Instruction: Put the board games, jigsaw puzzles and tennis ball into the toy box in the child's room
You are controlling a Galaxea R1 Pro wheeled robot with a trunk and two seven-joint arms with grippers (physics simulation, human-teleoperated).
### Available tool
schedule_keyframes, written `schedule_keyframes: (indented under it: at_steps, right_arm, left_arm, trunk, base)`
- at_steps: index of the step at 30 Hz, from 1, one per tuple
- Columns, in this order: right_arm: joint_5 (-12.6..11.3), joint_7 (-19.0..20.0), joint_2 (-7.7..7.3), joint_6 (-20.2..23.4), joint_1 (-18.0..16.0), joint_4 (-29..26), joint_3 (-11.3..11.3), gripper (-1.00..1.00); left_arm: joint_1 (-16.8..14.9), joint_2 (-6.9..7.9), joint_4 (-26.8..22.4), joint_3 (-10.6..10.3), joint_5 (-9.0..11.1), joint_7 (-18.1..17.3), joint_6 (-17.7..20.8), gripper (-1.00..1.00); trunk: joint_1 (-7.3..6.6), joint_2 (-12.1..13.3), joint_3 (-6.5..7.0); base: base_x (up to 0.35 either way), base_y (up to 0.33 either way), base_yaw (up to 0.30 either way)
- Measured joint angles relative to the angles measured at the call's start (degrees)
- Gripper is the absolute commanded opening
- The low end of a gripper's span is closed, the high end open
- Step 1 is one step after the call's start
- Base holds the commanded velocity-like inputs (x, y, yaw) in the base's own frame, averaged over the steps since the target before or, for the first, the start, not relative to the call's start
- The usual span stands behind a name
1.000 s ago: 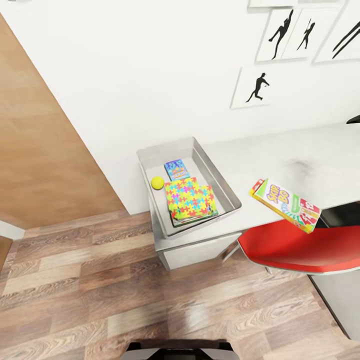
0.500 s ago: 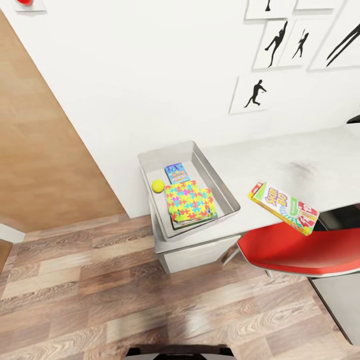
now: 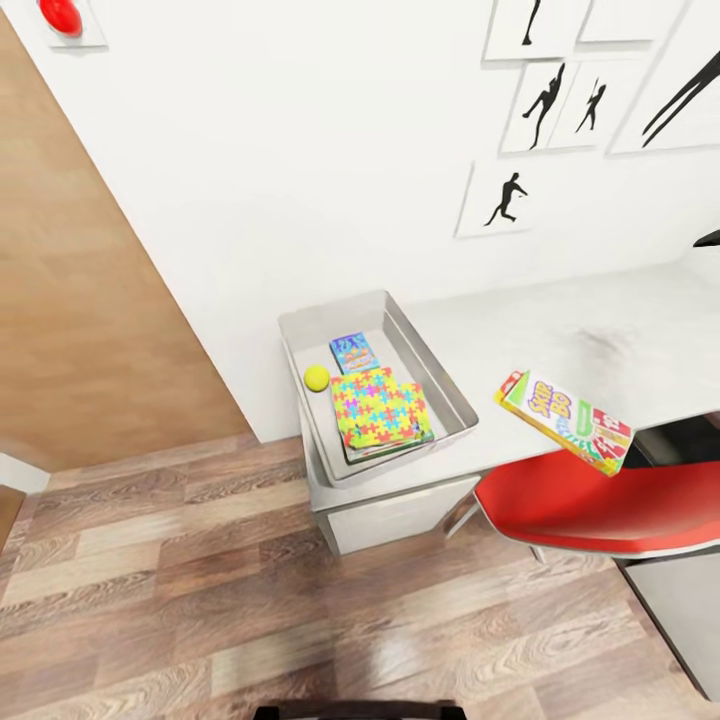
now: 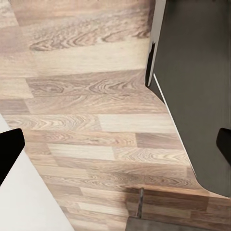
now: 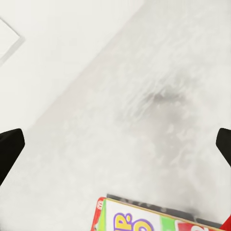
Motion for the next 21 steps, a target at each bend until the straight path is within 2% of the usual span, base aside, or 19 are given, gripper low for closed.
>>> schedule_keyframes:
  at_steps: [21]
  right_arm:
    - [0.0,0.0,0.09,0.0,0.0,-1.2,0.0,1.00]
  left_arm:
    - [0.0,0.02,0.0,0.0,0.0,0.0,0.0,1.00]
  trunk:
    - [0.00,0.0,2.01]
  base:
    - [0.000,0.000,0.000]
